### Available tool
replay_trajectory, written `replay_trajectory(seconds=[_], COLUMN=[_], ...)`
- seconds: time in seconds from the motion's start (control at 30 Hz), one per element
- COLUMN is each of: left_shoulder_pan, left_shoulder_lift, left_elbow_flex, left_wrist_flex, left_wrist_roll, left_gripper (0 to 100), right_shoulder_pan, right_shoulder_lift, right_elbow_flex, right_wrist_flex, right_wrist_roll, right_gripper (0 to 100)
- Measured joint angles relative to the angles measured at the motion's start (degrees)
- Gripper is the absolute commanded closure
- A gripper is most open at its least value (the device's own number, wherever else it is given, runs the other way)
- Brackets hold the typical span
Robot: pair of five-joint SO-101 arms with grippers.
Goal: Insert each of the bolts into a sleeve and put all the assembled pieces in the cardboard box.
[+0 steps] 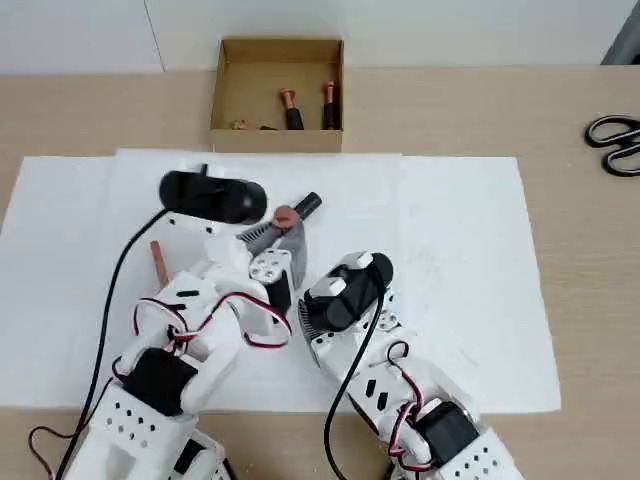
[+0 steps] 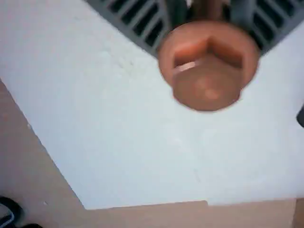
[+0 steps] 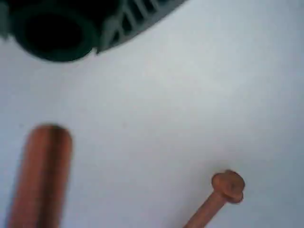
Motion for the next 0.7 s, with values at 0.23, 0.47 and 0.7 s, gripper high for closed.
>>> replay_trajectory(seconds=[0.23, 0.47, 0.7], left_shoulder_pan=[0.44, 0.35, 0.35], left_shoulder_lift=[0.00, 0.00, 0.00], left_elbow_flex=[0.00, -0.70, -0.70], left_wrist_flex=[1.67, 5.01, 5.01], left_wrist_roll=[2.55, 4.92, 7.03], left_gripper=[99, 99, 99], right_shoulder_pan=[0.00, 0.00, 0.00], right_shoulder_lift=[0.00, 0.00, 0.00], right_elbow_flex=[0.00, 0.00, 0.00], right_wrist_flex=[-0.53, -1.23, -1.23], right_wrist_roll=[1.05, 1.05, 1.05], right_gripper=[99.5, 99.5, 99.5])
